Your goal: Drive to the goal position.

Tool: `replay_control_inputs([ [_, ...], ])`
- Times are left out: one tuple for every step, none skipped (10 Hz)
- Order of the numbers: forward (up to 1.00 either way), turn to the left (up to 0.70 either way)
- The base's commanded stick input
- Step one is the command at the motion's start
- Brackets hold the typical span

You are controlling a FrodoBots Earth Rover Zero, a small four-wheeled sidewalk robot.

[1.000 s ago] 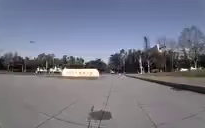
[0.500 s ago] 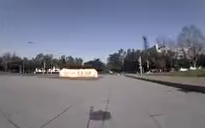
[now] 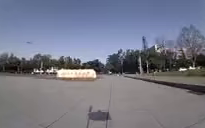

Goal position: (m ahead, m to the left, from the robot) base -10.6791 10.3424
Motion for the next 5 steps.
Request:
replay_control_inputs([
  [1.00, 0.03],
  [1.00, 0.03],
  [1.00, 0.03],
  [1.00, 0.03],
  [1.00, 0.03],
])
